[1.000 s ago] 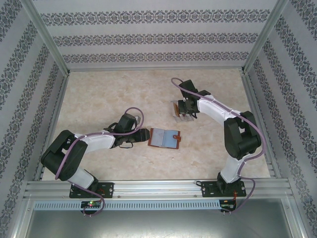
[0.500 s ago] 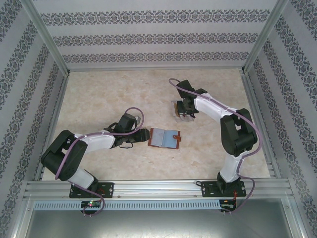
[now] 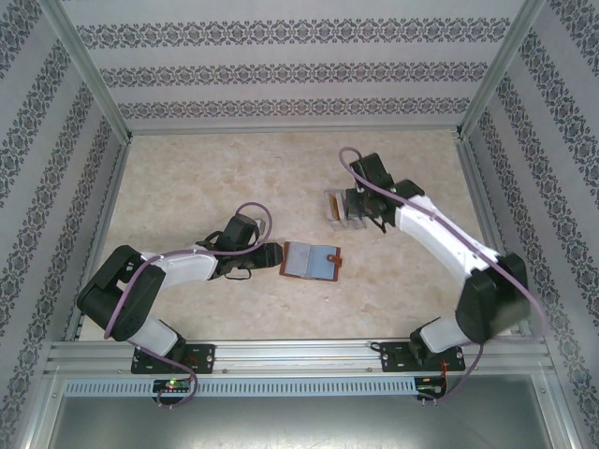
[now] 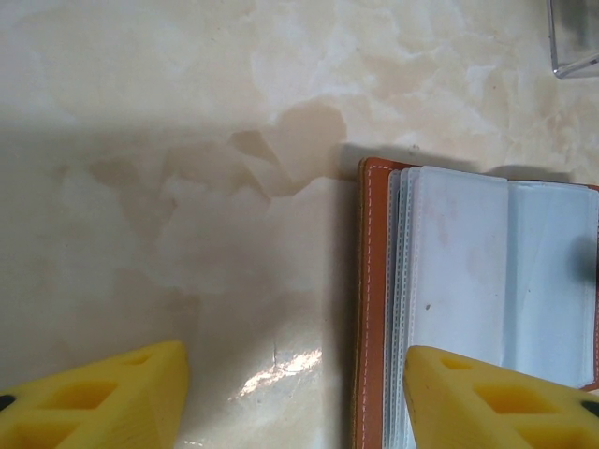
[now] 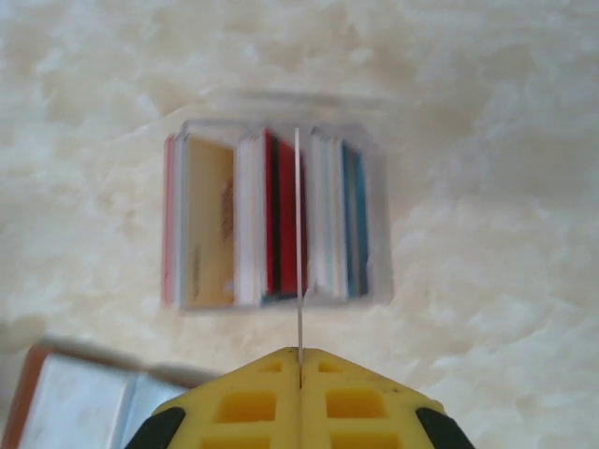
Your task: Put the credit cards into the card holder
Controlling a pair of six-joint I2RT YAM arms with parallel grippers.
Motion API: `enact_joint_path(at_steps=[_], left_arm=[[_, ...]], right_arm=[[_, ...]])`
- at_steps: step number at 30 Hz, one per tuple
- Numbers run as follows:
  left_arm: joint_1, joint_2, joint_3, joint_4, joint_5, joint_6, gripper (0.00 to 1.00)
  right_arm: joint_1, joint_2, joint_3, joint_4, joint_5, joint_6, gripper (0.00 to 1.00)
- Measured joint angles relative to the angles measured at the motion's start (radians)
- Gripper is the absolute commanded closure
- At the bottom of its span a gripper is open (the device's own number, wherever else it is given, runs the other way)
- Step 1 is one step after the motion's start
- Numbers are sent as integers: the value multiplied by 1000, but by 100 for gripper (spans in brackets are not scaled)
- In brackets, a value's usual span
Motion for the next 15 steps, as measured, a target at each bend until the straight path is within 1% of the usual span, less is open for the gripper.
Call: enact_joint_path(at_steps=[3,6,8,11,15], left_arm=[[0,3,0,3,20,0,37],[2,8,1,8,36,6,38],[2,14,11,5,56,18,38],[-1,22,29,2,81,38,39],[-1,30,44,0,84,54,41]], right_arm=[[58,-87,-111,29,-90,5,95],[101,-143,-233,100,-235,44,95],[106,-176,-331,171,-340,90,94],[104,-186,-428,247,-451,149,94],[101,-178,-505,333,-540,197,94]])
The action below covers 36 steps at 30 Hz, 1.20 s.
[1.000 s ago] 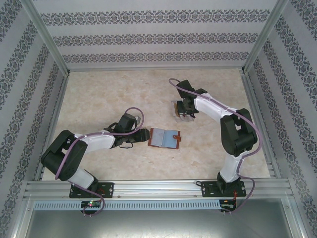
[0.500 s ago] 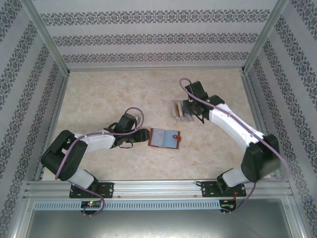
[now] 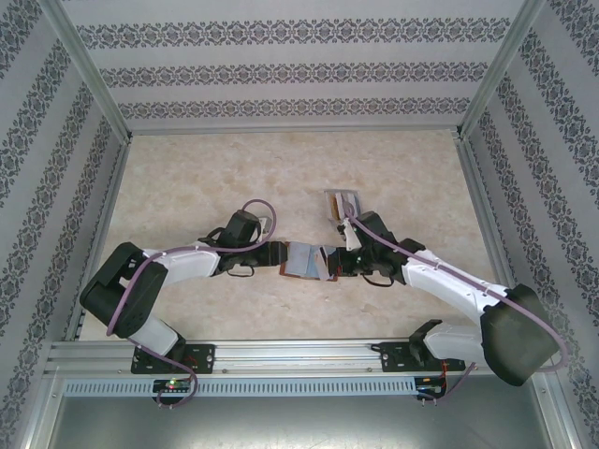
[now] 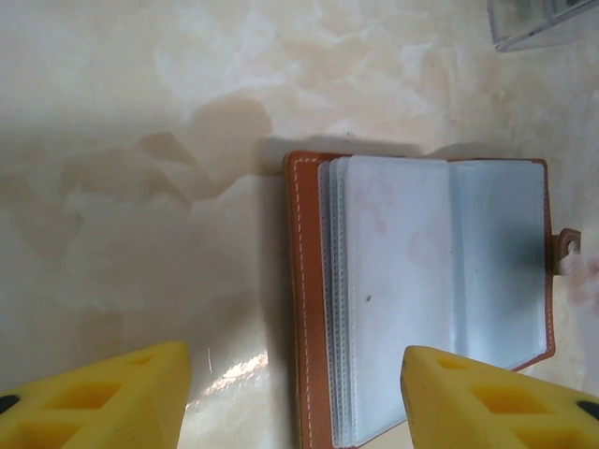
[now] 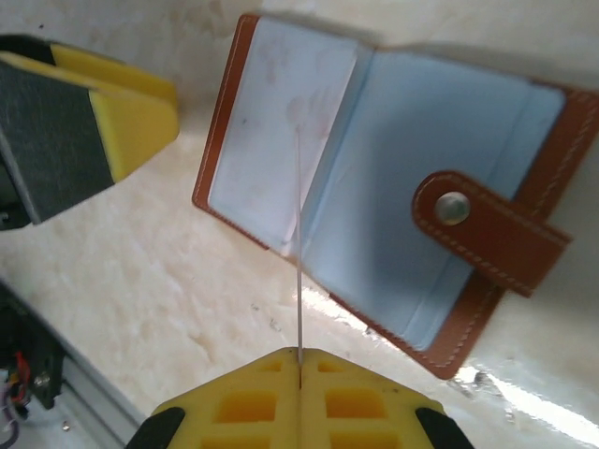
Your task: Put the credit cards into the card holder
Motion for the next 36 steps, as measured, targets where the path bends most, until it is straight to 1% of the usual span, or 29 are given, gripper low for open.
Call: enact_joint_path(at_steps=[5,8,13,16,20,28,36], left_arm=[[-1,47,18,-2,4,8,45],[-3,48,20,-3,4,13,47],[-3,56,27,-13,-5,22,52],[-3,60,34,-26,-14,24,58],[-3,69,41,-34,-23,24,63],[-3,82,50,-40,-31,23,73],[-3,94,58,-40,-31,21,78]], right_arm=[[-53,46,-51,104,-85,40,93],[-90,85,-74,165,-133,63,93],[-103,130,-103,256,-182,96,93],[-103,146,-121,318,-208,120,93],[-110,175,-130,367,-235,144,94],[-116,248,-130,435,-251,181,94],[-129,252,-156,465,-220,271,93]])
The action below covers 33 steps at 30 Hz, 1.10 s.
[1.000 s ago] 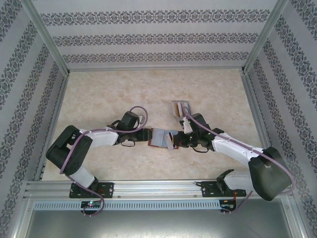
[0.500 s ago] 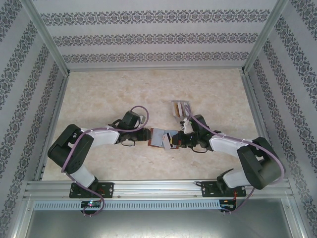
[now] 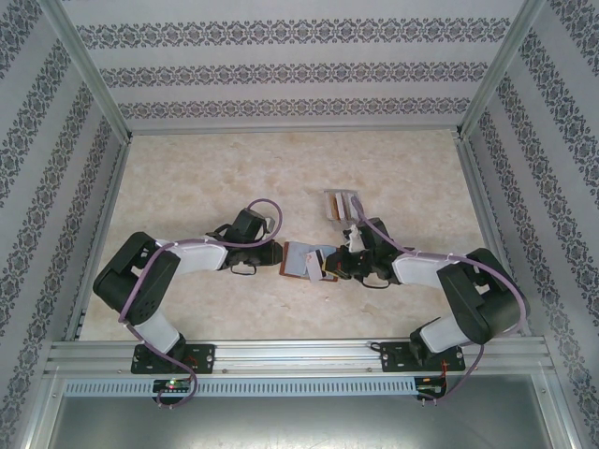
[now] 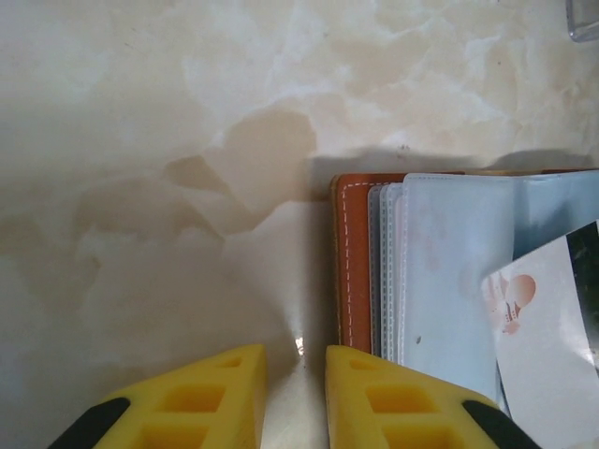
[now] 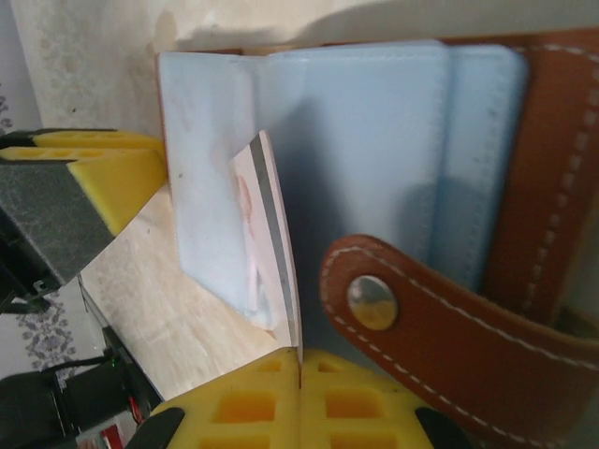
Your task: Put the credit cards into the card holder
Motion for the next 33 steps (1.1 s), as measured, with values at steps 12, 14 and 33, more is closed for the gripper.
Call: enact_joint_path(at_steps=[12,14,33], left_arm=[[0,21,12,7,16,-5,83],[0,26,15,7,19,-8,85],[0,41,28,7,23,-24,91]], right_arm=[[43,31,27,55,111,168,92],[61,58,55,67,121,184,92],[170,193,127,163,169,229,86]])
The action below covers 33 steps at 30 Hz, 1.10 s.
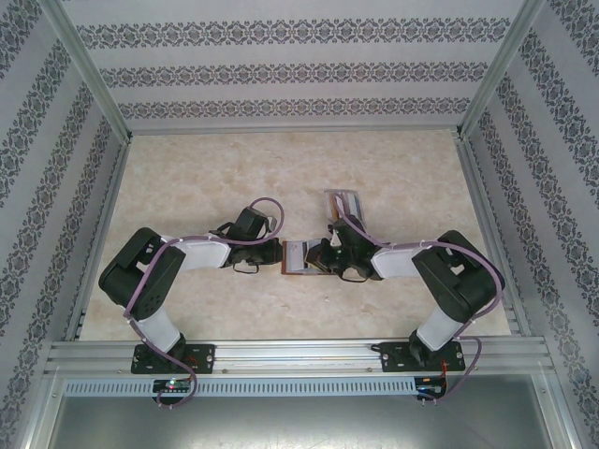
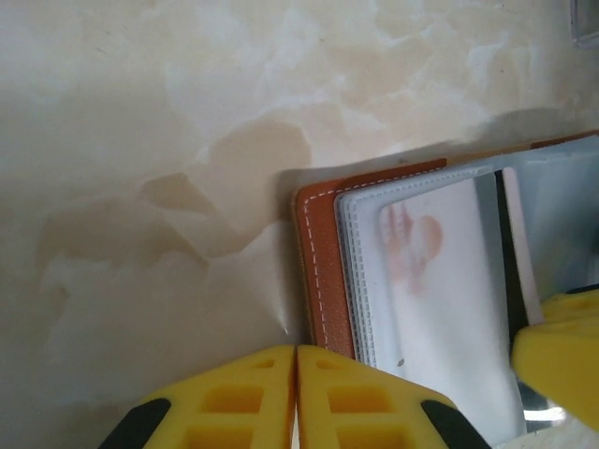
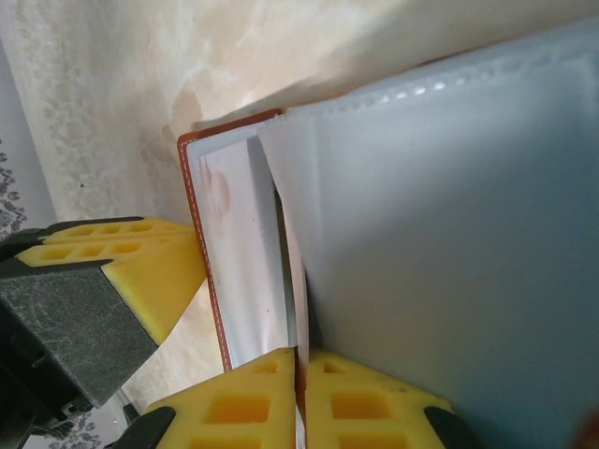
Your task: Put the credit cards into the card holder
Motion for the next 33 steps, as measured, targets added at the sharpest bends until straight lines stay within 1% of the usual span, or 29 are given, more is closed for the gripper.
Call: enact_joint_path(at_steps=[3,6,9,13,17,23,26,27,30,31,33], left_arm=[[0,1,0,0,0,-2,92],[0,1,0,0,-2,-2,93],[0,0,0,0,-3,-2,93],[0,-2,0,0,-3,-2,93],[-1,-2,0,0,-3,-2,93],[-1,-2,0,1,1,-2,92],[-1,-2,0,2,4,-2,88],[-2,-2,0,2,8,-2,84],[-4,-2,0,18,28,-1,65],[-7,-2,0,28,37,-5,62],[-10,-4,-1,39,47,-6,60]], right_arm=[[14,18,18,-8,5,-10,81],[15,24,33,-23,-2,-19,71],[24,10,38,-33,13,-24,64],[36,-29,39,-82,51,-42,60],[40,-100,38,-192,105,-73,57],[40,-218,38,-360,183,-126,55],[40,-296,37,-453,255,-157,52],[40,-334,36,-484,291,-175,51],[33,-410,44,-570,379,-239,49],[29,-418,55,-605,411,-265,48],[26,-415,72,-649,459,-310,46]])
